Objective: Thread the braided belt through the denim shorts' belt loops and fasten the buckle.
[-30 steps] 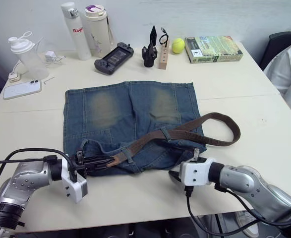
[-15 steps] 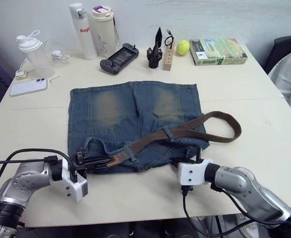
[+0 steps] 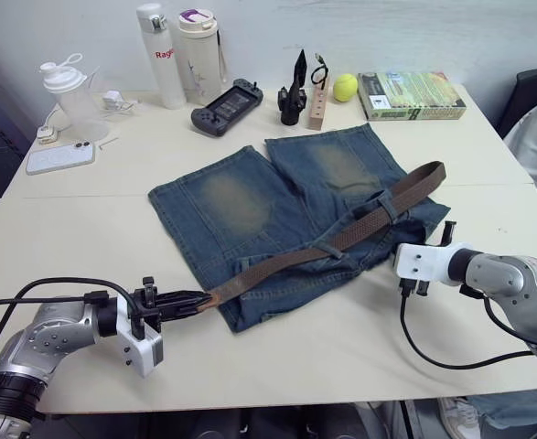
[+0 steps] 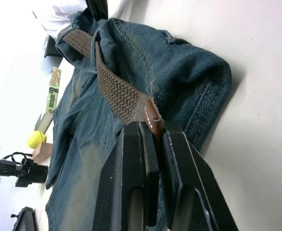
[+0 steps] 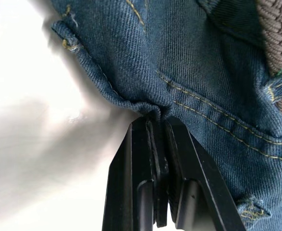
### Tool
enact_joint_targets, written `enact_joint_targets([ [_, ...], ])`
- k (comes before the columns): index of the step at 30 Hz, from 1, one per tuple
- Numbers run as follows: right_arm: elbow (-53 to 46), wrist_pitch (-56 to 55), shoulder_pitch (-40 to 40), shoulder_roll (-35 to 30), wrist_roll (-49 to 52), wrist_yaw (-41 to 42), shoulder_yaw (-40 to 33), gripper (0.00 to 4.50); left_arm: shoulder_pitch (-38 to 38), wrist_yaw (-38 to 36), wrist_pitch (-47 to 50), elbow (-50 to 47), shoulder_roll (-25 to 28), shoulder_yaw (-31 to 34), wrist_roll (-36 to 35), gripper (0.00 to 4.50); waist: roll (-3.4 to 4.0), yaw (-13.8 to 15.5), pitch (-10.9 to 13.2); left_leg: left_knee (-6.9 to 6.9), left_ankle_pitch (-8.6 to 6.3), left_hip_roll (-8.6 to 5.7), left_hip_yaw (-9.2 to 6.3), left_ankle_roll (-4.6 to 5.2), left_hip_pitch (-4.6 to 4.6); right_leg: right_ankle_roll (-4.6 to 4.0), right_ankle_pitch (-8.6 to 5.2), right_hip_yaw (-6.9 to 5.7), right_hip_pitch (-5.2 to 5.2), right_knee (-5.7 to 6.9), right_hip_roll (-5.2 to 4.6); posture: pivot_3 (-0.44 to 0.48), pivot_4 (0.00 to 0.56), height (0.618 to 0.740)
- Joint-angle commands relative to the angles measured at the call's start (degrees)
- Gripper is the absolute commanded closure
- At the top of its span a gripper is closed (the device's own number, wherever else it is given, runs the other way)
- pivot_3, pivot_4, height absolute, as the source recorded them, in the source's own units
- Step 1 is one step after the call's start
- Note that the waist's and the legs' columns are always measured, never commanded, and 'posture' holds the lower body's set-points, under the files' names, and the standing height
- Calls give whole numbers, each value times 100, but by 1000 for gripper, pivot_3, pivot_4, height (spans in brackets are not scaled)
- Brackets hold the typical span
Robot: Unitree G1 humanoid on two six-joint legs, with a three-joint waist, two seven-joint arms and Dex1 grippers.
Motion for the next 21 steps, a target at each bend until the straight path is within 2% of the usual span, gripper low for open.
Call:
enact_joint_targets([
  [1,-158,40,-74,191,96,37,-232,4461,11,142,-47,-33,29,39,37,4500,0,-6,0,1,0,0,0,0,0,0,0,0,0,1,0,0,150,720],
  [5,-156,94,-41,349,354,33,-487,4461,-8,175,-69,2,18,16,59,4500,0,-10,0,2,0,1,0,0,0,0,0,1,0,2,1,0,150,720],
  [9,-327,458,-25,382,695,164,-925,3010,-51,221,-95,25,-7,-10,71,4500,1,-10,0,2,0,1,0,0,0,0,0,1,0,2,2,0,150,720],
  [10,-381,562,-14,374,780,222,-1012,2519,-56,234,-97,26,-9,-18,72,4500,1,-9,1,2,0,1,0,0,0,0,0,1,0,2,2,0,150,720],
  [14,-1101,1948,-108,487,1953,620,-1784,800,-57,296,-120,28,-15,-6,112,4500,3,-7,2,5,0,1,-1,0,-2,0,0,1,0,3,1,0,150,720],
  [16,-1634,3032,-307,564,2806,781,-2086,49,-45,329,-141,20,-13,4,135,4500,3,-8,1,6,0,2,-2,0,-3,0,0,1,0,3,1,0,150,720],
  [19,-2629,5602,-734,752,5213,769,-2502,49,-49,402,-202,-11,-24,27,170,4500,4,-47,2,6,-1,8,-8,0,-3,-1,0,4,0,2,-6,0,150,720],
  [21,-2680,7048,-1019,941,7708,-22,-2673,49,-98,462,-254,-25,-28,61,170,4500,3,-92,1,6,-5,21,-25,-5,-5,-5,2,14,4,-4,-13,0,150,720],
])
